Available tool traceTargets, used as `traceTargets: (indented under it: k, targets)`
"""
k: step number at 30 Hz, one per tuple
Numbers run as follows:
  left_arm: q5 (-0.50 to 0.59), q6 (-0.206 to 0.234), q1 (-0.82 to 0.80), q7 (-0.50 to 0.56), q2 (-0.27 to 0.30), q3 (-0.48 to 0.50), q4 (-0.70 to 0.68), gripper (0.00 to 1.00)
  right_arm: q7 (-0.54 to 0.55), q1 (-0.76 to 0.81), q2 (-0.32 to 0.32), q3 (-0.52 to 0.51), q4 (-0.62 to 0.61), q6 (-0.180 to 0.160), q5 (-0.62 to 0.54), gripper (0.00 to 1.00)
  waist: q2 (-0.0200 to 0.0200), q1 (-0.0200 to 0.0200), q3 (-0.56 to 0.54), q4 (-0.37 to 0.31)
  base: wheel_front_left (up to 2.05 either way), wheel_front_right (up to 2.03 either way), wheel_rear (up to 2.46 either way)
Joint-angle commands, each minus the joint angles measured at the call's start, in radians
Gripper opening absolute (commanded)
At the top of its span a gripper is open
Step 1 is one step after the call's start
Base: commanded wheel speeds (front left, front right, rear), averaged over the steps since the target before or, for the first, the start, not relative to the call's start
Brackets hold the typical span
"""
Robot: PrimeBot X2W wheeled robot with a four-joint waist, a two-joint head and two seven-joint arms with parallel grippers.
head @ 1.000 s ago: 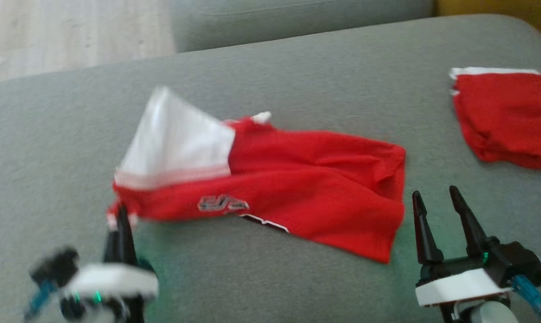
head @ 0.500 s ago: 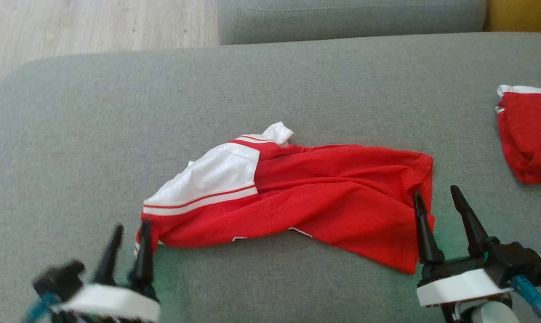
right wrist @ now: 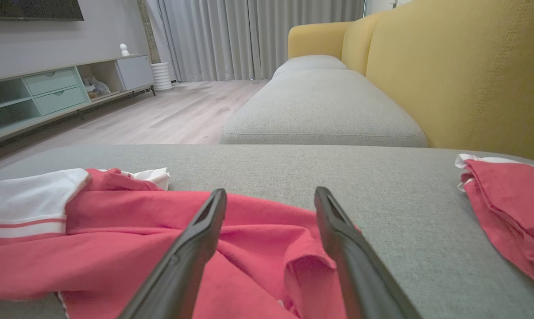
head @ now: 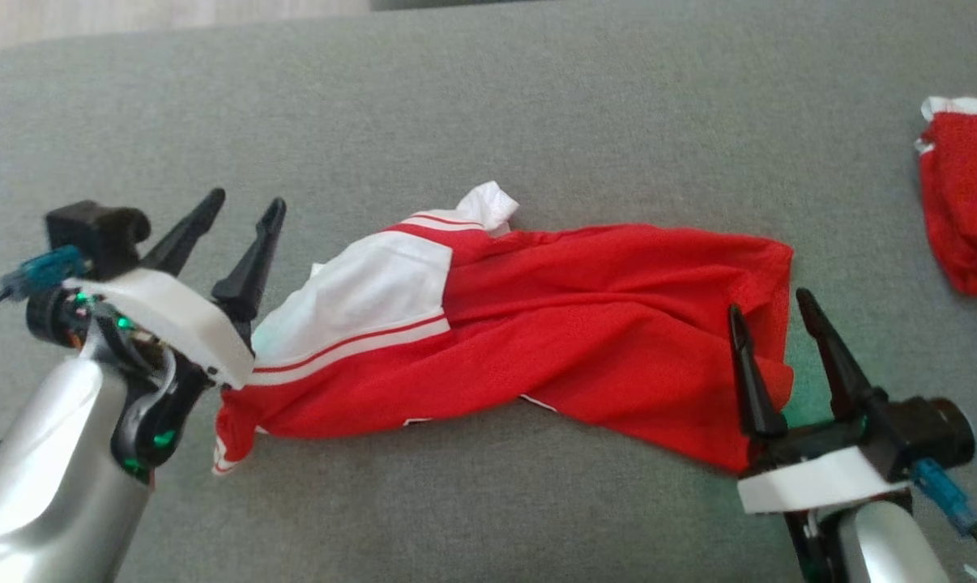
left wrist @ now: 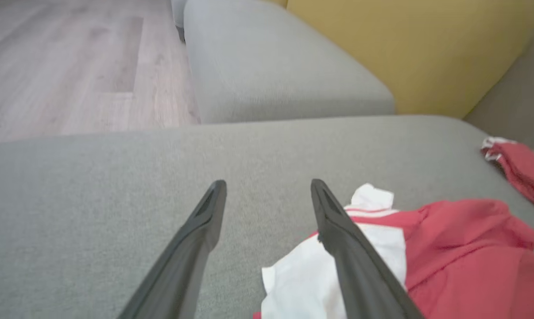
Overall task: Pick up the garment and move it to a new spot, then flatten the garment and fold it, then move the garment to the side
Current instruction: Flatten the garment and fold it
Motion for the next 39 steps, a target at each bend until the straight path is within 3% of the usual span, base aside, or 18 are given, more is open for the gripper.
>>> traceTargets:
  k: [1,17,24,34,35,36,37,38,39]
  targets:
    - [0.015,-0.007,-0.056,0.006,0.045,0.027,0.008,1.00,-0.011,-0.028,-0.016,0.024,-0.034,-0.001,-0.010,1.00,0.0000,-0.0002,0.027,-0.019,0.00,0.00,0.00]
    - [0.101,-0.037,-0.087,-0.212,-0.089,-0.158,0.333,1.00,-0.011,-0.067,-0.012,0.012,-0.042,-0.001,-0.010,1.00,0.0000,-0.0002,0.112,-0.024,0.00,0.00,0.00]
    - [0.132,-0.005,-0.119,-0.307,-0.119,-0.154,0.421,1.00,-0.011,-0.061,-0.014,0.022,-0.035,-0.001,-0.011,1.00,0.0000,-0.0002,0.099,-0.015,0.00,0.00,0.00]
    - [0.105,-0.028,-0.148,-0.338,-0.135,-0.176,0.466,1.00,-0.011,-0.065,-0.020,0.028,-0.026,-0.001,-0.007,1.00,0.0000,-0.0002,0.085,-0.021,0.00,0.00,0.00]
    - [0.102,-0.029,-0.149,-0.340,-0.134,-0.178,0.469,0.63,-0.011,-0.064,-0.020,0.028,-0.025,-0.001,-0.007,1.00,0.0000,-0.0002,0.083,-0.021,0.00,0.00,0.00]
    - [0.098,-0.031,-0.150,-0.343,-0.133,-0.179,0.471,0.42,-0.011,-0.063,-0.020,0.027,-0.024,-0.001,-0.007,1.00,0.0000,-0.0002,0.081,-0.022,0.00,0.00,0.00]
    - [0.094,-0.031,-0.150,-0.350,-0.131,-0.178,0.471,0.28,-0.011,-0.062,-0.020,0.027,-0.024,-0.001,-0.006,1.00,0.0000,-0.0002,0.078,-0.022,0.00,0.00,0.00]
    - [0.091,-0.032,-0.149,-0.356,-0.128,-0.178,0.471,0.07,-0.011,-0.061,-0.019,0.026,-0.023,-0.001,-0.006,1.00,0.0000,-0.0002,0.075,-0.022,0.00,0.00,0.00]
    - [0.089,-0.033,-0.147,-0.361,-0.124,-0.178,0.470,0.00,-0.011,-0.059,-0.018,0.026,-0.022,-0.001,-0.006,1.00,0.0000,-0.0002,0.071,-0.022,0.00,0.00,0.00]
